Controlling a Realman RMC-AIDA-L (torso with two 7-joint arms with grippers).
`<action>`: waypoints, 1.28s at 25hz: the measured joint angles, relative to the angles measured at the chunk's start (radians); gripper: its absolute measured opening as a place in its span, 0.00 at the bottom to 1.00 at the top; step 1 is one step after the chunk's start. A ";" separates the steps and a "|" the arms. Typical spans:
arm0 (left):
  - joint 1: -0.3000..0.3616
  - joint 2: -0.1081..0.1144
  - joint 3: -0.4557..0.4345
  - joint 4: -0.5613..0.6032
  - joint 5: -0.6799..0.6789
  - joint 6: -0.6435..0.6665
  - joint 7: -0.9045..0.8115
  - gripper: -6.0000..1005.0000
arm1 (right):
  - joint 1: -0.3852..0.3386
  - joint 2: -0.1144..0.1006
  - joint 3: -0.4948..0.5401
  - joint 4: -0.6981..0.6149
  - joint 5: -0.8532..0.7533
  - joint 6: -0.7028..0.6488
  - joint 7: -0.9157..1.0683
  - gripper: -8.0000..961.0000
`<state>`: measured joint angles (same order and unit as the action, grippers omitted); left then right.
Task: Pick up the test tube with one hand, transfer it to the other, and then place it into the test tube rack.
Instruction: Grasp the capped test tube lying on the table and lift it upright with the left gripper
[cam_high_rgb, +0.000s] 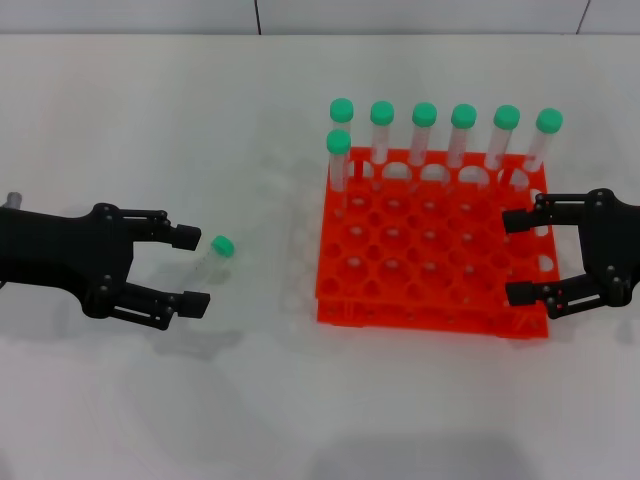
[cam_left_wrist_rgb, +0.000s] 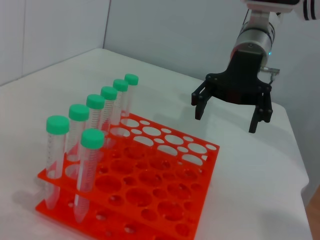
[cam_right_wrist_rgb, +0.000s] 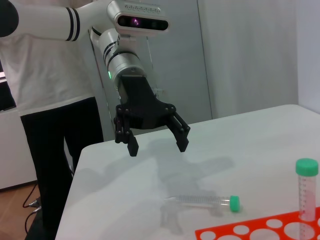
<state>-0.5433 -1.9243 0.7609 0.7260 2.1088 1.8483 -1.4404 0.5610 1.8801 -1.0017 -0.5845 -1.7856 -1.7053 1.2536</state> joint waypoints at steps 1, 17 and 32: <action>0.000 0.000 0.000 0.000 0.000 0.000 0.001 0.88 | 0.000 0.000 0.000 0.000 0.000 0.002 0.000 0.91; -0.003 -0.004 -0.003 0.011 0.000 -0.011 -0.022 0.88 | -0.017 0.008 0.012 -0.015 0.009 0.010 -0.004 0.91; -0.012 -0.028 0.020 0.267 0.029 0.056 -0.502 0.88 | -0.019 0.011 0.014 -0.043 0.010 0.008 -0.003 0.91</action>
<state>-0.5554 -1.9527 0.7806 0.9933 2.1382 1.9039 -1.9423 0.5419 1.8912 -0.9879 -0.6278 -1.7758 -1.6974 1.2509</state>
